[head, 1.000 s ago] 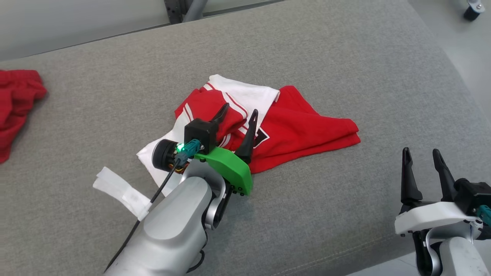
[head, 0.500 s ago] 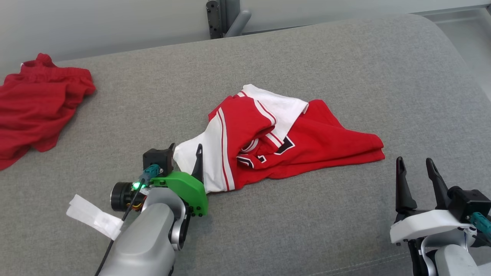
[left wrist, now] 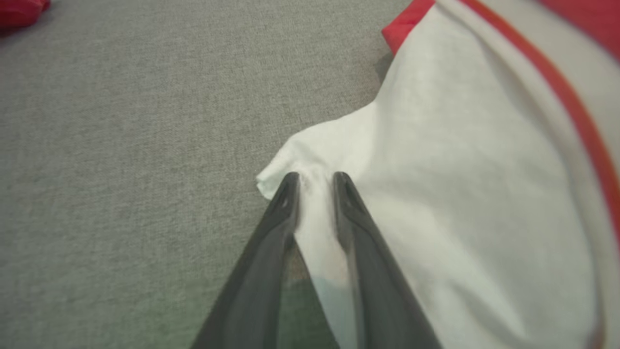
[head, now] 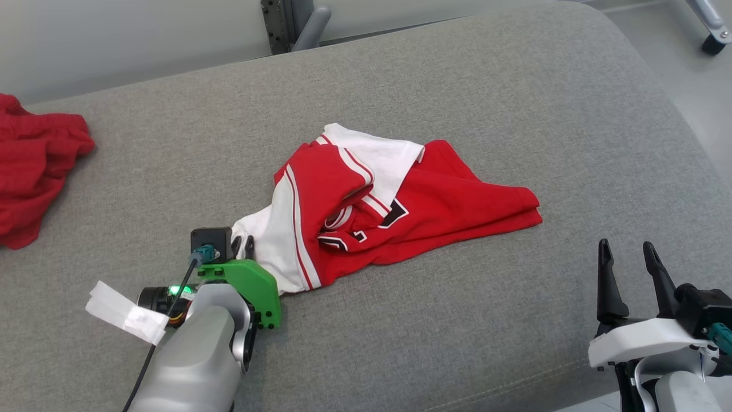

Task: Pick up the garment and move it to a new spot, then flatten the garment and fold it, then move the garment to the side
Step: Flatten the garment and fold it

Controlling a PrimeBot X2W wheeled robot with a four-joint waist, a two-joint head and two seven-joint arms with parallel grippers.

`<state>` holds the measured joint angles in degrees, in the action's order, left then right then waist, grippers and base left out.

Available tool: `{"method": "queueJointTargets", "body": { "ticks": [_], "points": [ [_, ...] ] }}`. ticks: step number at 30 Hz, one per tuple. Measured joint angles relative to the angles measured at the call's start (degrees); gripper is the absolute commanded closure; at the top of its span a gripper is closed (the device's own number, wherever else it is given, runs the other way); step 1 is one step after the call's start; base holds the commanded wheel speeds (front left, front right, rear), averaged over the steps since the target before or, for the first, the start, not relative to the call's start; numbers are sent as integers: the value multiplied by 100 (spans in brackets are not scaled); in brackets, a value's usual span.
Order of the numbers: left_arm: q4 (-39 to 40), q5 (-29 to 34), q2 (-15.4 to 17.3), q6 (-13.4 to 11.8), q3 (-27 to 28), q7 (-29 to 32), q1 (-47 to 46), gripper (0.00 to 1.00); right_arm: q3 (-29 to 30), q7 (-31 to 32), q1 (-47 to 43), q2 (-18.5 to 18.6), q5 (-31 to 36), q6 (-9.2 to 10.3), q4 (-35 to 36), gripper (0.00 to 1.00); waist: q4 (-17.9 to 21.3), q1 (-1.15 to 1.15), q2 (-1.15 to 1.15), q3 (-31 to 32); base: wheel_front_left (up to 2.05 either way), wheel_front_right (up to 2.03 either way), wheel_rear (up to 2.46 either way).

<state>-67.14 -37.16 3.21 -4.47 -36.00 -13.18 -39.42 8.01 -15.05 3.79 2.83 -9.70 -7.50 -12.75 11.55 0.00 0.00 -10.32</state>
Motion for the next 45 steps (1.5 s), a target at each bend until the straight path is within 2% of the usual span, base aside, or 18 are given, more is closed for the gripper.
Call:
{"method": "queueJointTargets", "body": {
  "ticks": [5,9,14,15,22,30,35,41,42,43,44,45],
  "points": [
    [-108,-29,-29,33,-15,-102,-19,100,64,0,-26,0,-2,0,22,0,-99,0,0,40,0,0,0],
    [36,-88,-20,-126,127,-164,0,100,82,0,-35,-1,-2,0,55,0,-265,0,0,95,0,0,0],
    [1015,74,194,-332,582,-187,259,100,171,0,-91,0,19,0,97,0,-547,0,0,164,0,0,0],
    [1015,74,194,-332,582,-187,259,100,171,0,-91,0,19,0,97,0,-547,0,0,164,0,0,0],
    [2386,532,386,-625,1196,-188,1221,100,250,0,-172,-1,31,0,96,0,-1031,0,0,277,0,0,0],
    [3359,843,309,-797,1422,-196,2622,100,299,0,-327,-2,32,0,3,0,-1605,0,0,405,0,0,0],
    [3551,892,278,-798,1314,-194,3184,100,320,0,-384,-2,62,0,-48,0,-1715,0,0,455,0,0,0],
    [3631,826,258,-758,1254,-154,3444,100,307,0,-426,-1,93,0,-201,0,-1698,0,0,482,0,0,0],
    [3685,804,257,-756,1269,-154,3445,73,291,0,-422,-2,104,0,-234,0,-1701,0,0,488,0,0,0],
    [3751,812,257,-735,1287,-160,3443,35,266,0,-414,-1,140,0,-271,0,-1707,0,0,495,0,0,0],
    [3845,817,255,-715,1319,-162,3440,0,243,0,-389,-1,182,0,-323,0,-1715,0,0,503,0,0,0],
    [3954,838,252,-713,1359,-179,3432,0,224,0,-342,-2,232,0,-391,0,-1725,0,0,510,0,0,0]
  ]
}}
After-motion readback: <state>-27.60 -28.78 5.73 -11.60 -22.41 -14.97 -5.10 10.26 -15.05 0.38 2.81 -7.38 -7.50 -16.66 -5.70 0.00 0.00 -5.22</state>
